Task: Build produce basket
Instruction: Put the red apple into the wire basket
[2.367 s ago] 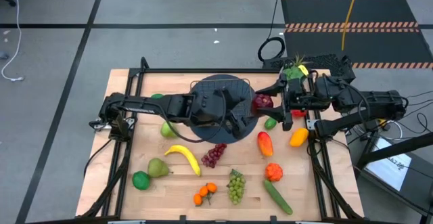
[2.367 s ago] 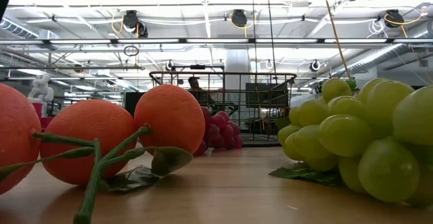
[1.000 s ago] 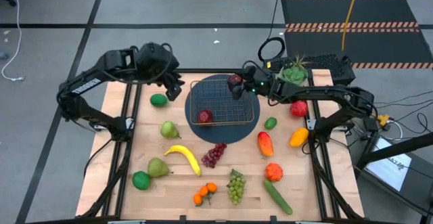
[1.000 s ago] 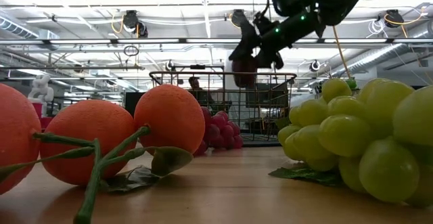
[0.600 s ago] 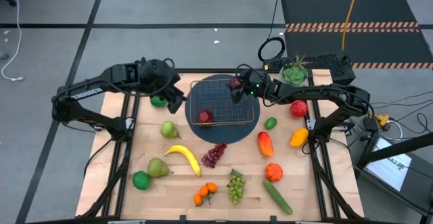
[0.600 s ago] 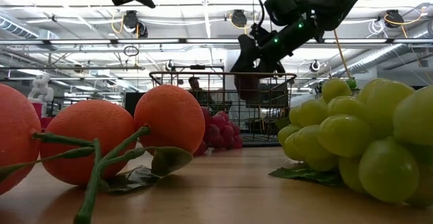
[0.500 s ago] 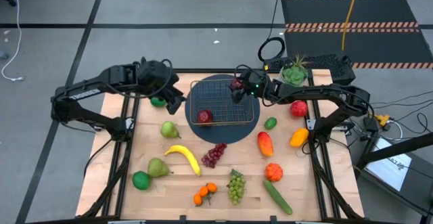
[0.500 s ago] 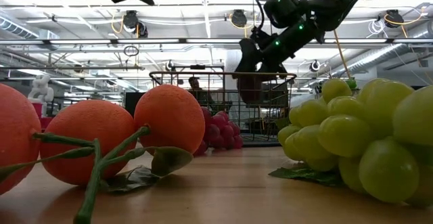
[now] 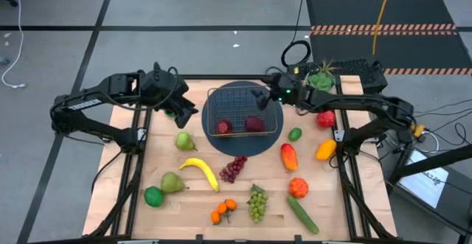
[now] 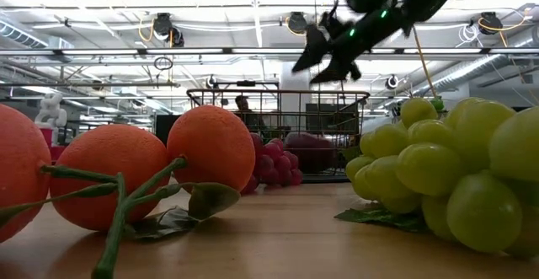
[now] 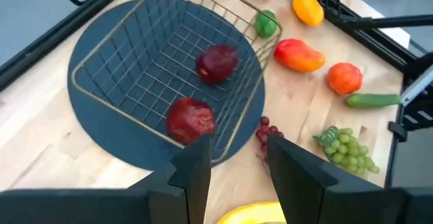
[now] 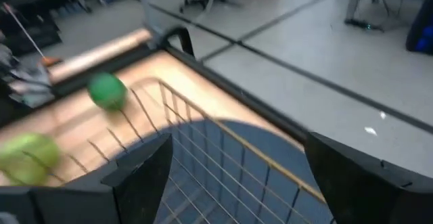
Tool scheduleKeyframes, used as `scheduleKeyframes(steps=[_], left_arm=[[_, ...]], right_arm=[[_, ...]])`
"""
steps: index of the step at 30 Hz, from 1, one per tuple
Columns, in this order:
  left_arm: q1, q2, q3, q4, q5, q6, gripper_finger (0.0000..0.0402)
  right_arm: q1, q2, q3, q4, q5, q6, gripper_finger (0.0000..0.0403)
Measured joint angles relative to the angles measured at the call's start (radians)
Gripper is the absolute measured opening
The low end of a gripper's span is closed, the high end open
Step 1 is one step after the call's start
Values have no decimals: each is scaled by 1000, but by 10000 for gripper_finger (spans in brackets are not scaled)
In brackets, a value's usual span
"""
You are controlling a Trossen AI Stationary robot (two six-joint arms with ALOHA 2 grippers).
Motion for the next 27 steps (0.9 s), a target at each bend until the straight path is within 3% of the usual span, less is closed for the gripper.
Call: scheduleKeyframes(steps=[13,22,27], left_arm=[[-120,3,-14,2,-105,-71,143],[-159,3,-109,33,-100,-201,143],[-220,3,-126,124,-97,-276,143]], right_arm=[[97,-350,1,-315,-2,204,314],[293,-510,1,-614,-57,539,313],[454,-561,1,-701,-23,686,313]])
